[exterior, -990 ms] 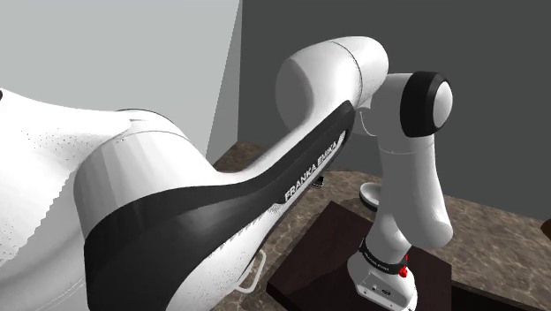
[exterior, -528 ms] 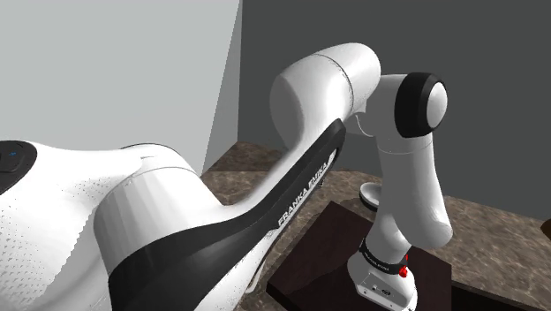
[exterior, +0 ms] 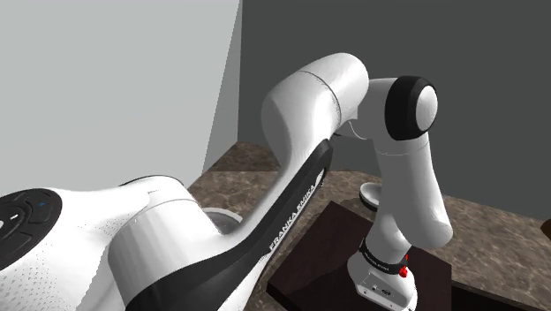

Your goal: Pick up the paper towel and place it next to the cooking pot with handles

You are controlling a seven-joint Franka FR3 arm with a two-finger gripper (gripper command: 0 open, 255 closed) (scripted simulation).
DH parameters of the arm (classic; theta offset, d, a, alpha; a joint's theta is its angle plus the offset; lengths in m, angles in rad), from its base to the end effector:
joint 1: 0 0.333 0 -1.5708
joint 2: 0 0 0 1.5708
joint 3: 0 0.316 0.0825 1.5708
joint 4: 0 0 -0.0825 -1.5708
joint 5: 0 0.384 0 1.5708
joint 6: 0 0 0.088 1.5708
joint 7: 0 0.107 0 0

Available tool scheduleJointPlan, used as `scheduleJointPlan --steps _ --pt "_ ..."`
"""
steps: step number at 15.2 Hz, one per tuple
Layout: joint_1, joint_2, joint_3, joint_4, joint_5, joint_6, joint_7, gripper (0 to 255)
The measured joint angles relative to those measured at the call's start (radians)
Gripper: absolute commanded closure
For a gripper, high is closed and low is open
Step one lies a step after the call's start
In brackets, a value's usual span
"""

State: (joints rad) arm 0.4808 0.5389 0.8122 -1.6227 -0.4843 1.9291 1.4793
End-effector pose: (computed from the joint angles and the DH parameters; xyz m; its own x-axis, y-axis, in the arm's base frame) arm 0.2798 0.6013 0.3807 0.9965 -0.0615 0.0560 -0.0647 -0.9963 0.0561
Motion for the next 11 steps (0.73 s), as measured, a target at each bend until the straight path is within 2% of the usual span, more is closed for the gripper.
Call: scheduleJointPlan --steps 11 --pt "0.017 0.063 -0.038 -0.058 -0.056 0.105 0.039 255"
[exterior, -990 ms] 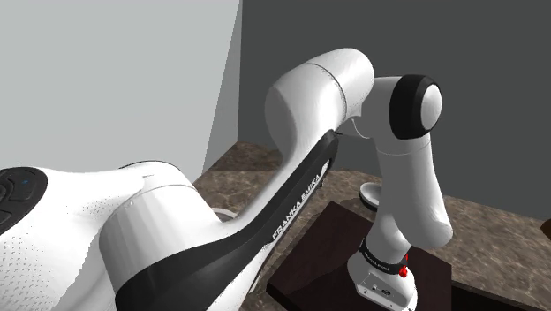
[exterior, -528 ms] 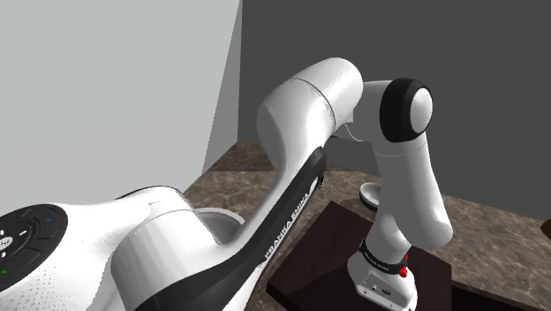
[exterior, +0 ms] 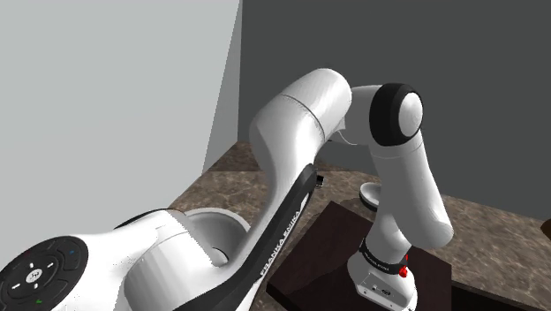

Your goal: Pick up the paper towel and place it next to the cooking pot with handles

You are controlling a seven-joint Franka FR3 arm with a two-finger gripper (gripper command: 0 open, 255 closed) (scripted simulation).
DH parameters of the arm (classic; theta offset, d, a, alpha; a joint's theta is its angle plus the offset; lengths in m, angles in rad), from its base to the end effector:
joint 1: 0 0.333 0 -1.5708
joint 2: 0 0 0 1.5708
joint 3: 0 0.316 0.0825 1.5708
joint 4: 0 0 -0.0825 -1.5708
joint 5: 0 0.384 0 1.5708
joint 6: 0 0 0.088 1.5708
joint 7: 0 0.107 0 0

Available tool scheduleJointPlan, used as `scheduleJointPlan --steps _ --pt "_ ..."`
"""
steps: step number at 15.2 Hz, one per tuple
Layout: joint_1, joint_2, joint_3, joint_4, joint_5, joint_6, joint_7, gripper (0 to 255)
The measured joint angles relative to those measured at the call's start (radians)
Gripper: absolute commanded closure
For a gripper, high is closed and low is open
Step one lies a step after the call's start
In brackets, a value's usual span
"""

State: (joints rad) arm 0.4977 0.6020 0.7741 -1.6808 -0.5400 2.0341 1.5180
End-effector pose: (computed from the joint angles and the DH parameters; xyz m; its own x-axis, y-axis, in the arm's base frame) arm 0.2801 0.6009 0.3233 0.9965 -0.0618 0.0559 -0.0649 -0.9963 0.0561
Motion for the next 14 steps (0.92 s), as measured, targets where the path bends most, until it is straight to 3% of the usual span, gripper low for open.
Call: scheduleJointPlan --steps 11,12,14 --pt "0.017 0.044 -0.026 -0.017 -0.035 0.052 0.024 255" --pt "0.017 0.044 -0.027 -0.017 -0.035 0.052 0.024 0" --pt "0.017 0.044 -0.027 -0.017 -0.035 0.052 0.024 0"
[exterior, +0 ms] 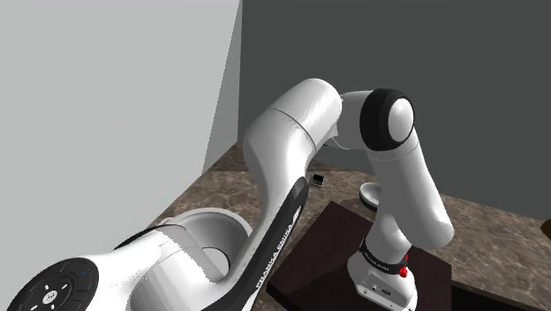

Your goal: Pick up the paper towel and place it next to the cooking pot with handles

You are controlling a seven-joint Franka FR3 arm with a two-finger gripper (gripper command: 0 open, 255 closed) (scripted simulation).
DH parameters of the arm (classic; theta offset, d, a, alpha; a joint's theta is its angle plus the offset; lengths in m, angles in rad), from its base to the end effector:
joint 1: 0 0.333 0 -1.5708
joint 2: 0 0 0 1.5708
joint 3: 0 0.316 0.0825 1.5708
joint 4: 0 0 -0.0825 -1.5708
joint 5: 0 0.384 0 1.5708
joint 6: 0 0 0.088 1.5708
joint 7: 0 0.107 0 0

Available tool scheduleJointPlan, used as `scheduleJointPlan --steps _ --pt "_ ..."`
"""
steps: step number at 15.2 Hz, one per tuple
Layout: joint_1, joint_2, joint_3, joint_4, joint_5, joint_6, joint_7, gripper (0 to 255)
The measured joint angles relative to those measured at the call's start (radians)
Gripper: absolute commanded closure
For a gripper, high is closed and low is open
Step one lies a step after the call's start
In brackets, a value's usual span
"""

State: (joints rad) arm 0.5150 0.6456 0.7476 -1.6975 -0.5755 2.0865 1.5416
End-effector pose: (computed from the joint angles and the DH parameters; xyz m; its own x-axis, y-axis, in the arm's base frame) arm 0.2796 0.6018 0.2915 0.9965 -0.0614 0.0561 -0.0646 -0.9964 0.0557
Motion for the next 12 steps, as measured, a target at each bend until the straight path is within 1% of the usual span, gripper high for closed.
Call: scheduleJointPlan --steps 4,7,9,12 --pt "0.000 0.000 0.000 0.000 0.000 0.000 0.000 0" --pt "-0.014 -0.039 0.024 0.017 0.032 -0.048 -0.020 0" --pt "-0.012 -0.052 0.034 0.038 0.046 -0.079 -0.027 0" --pt "-0.013 -0.058 0.038 0.041 0.050 -0.087 -0.029 0"
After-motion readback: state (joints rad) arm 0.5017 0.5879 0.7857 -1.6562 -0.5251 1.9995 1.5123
